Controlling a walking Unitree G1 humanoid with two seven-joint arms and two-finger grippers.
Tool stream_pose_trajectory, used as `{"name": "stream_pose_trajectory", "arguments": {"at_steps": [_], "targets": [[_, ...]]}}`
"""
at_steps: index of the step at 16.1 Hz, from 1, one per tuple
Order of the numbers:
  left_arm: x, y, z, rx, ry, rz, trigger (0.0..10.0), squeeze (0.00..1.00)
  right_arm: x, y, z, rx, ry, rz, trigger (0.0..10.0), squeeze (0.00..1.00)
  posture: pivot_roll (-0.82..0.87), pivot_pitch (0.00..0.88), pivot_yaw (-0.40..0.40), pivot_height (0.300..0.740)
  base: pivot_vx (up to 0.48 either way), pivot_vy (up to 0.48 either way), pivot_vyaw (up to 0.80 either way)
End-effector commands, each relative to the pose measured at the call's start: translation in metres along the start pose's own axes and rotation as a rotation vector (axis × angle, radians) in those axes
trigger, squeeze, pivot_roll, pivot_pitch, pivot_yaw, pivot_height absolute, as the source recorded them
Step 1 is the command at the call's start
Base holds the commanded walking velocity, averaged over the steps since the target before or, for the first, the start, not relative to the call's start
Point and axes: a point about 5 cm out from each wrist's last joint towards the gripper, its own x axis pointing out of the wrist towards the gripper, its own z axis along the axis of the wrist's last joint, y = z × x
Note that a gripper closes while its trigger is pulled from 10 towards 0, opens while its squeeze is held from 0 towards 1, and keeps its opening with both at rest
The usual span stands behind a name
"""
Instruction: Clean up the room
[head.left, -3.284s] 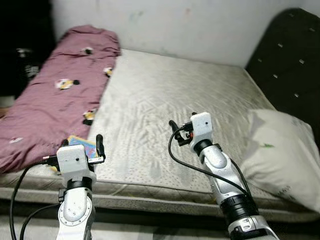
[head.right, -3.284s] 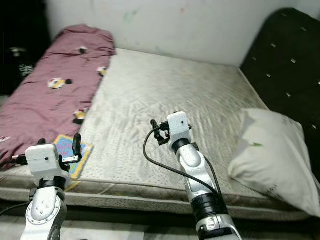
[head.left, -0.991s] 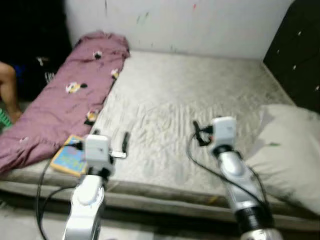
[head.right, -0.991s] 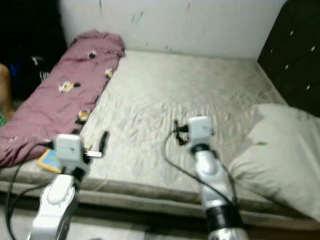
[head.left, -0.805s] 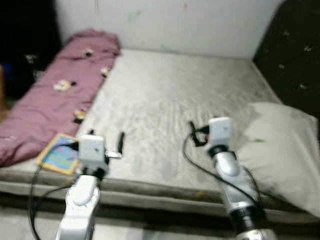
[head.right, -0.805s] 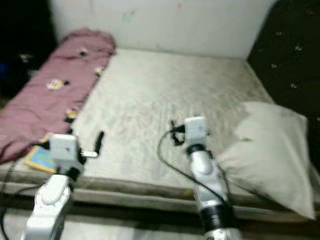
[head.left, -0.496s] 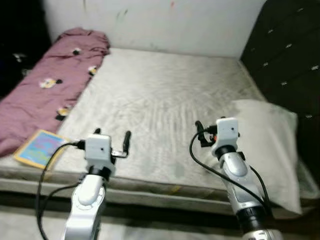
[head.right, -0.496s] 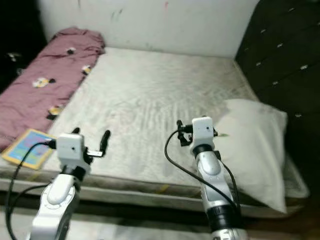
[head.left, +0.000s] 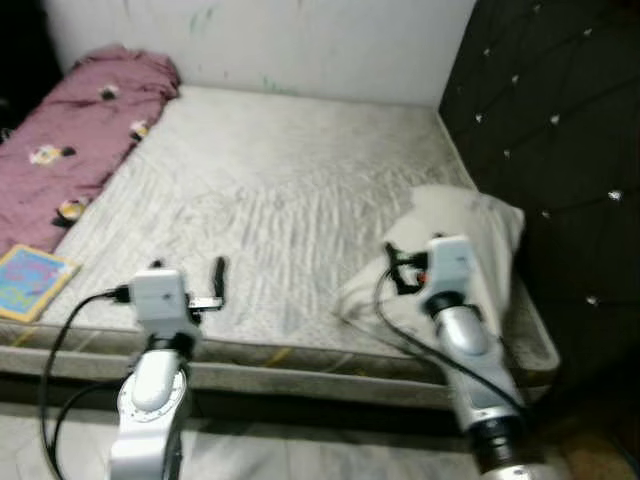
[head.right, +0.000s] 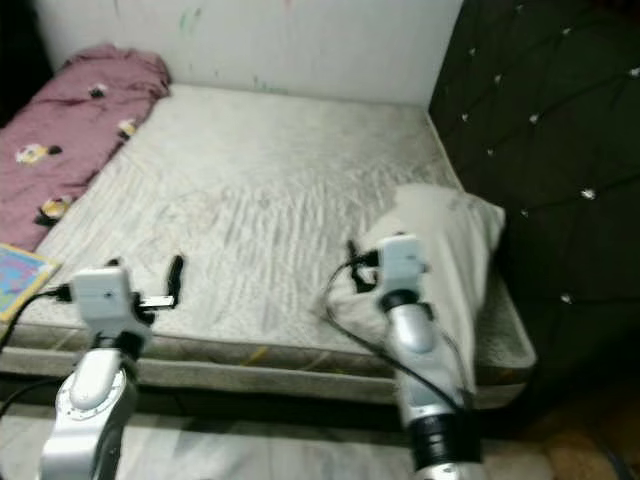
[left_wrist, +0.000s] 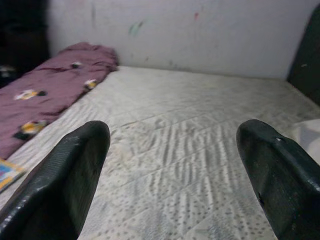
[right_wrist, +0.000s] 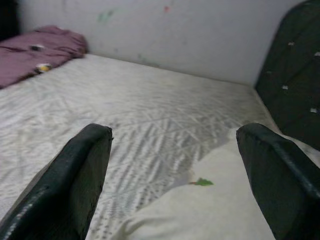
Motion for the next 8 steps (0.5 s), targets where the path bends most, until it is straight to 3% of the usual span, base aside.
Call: {"name": "stream_pose_trajectory", "arguments": {"at_steps": [1, 3, 8], "targets": [[0.0014, -0.0028, 0.0040, -0.014, -0.017, -0.015, 10.0, 0.00, 0.0013, -0.0041, 0.0049, -0.005, -0.014, -0.002, 10.0, 0.00, -0.04, 0.000, -0.043, 0.740, 0.000, 0.000, 0.00], [0.0012, -0.0044, 0.0053, -0.024, -0.025, -0.030, 10.0, 0.00, 0.0008, -0.0043, 0.0050, -0.004, -0.013, 0.000, 10.0, 0.00, -0.04, 0.000, -0.043, 0.740, 0.000, 0.000, 0.00], [0.0006, -0.0060, 0.0063, -0.038, -0.031, -0.047, 10.0, 0.00, -0.0005, -0.0056, 0.0054, -0.005, -0.012, 0.000, 10.0, 0.00, -0.03, 0.000, -0.047, 0.740, 0.331, 0.000, 0.00]]}}
